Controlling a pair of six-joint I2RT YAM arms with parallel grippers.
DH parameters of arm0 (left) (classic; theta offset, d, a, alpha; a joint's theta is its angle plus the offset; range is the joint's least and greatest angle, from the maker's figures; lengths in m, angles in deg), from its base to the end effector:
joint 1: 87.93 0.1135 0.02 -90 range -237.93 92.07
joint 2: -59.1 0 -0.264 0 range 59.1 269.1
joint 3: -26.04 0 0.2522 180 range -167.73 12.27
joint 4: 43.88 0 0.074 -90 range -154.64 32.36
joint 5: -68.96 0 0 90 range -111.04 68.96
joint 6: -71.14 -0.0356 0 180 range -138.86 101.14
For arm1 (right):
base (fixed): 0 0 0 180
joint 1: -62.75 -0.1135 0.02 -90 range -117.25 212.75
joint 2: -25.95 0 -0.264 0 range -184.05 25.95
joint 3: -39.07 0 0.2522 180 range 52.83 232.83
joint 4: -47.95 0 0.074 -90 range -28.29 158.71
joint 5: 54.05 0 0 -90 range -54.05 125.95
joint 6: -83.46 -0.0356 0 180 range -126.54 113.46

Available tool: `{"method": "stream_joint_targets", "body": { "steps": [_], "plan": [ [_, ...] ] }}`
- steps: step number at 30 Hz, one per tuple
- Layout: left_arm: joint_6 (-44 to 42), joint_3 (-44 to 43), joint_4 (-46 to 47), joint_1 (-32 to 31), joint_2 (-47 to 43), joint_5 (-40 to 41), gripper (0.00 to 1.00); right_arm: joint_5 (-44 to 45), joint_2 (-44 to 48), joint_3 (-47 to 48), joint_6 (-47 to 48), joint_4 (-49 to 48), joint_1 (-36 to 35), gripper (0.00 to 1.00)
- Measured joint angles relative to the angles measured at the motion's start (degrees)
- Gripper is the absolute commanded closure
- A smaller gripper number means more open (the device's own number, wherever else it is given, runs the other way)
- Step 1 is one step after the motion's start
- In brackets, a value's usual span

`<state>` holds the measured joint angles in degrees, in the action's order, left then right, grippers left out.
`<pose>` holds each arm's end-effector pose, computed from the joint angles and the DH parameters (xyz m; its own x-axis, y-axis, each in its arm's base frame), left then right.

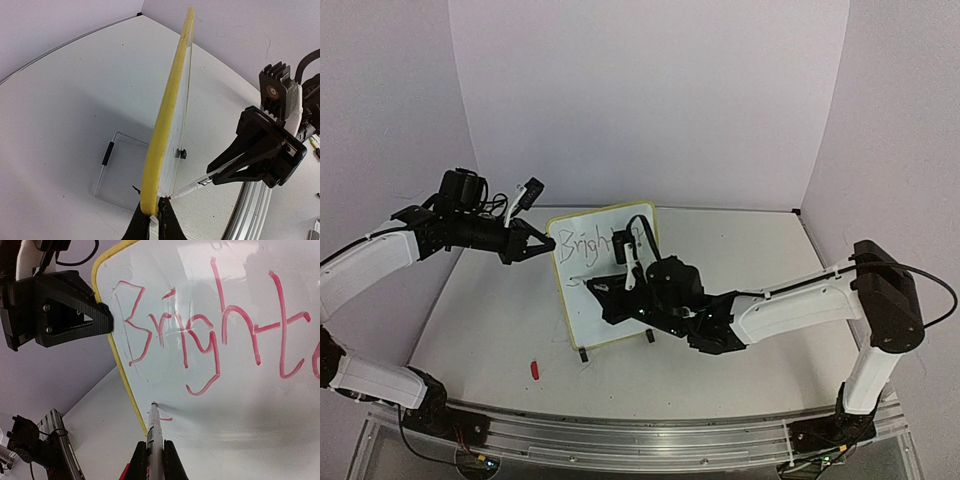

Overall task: Write a sentence on the whiteboard
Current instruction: Write on the whiteboard at the center of the board.

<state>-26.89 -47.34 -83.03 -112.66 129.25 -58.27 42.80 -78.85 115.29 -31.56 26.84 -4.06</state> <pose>0.2317 -0.1304 0.3160 -0.4189 0.3154 -0.8515 0.8449 0.4789 -0.2383 0.1682 0.3819 0.2339 -0.4127 0.1030 -0.9050 -0.7632 0.5033 0.4053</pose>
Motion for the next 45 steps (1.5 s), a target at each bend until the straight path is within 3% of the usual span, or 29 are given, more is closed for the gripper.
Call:
{"method": "stream_joint_targets", "body": {
  "steps": [28,45],
  "plan": [
    [0.0,0.0,0.0,-0.1,0.0,0.1,1.0,-1.8,-1.0,-3.2,-5.4,0.5,-0.1,1.0],
    [0.0,0.0,0.0,-0.2,0.0,0.2,1.0,-0.5,1.6,-5.2,-3.9,1.7,0.0,1.0]
  ]
}}
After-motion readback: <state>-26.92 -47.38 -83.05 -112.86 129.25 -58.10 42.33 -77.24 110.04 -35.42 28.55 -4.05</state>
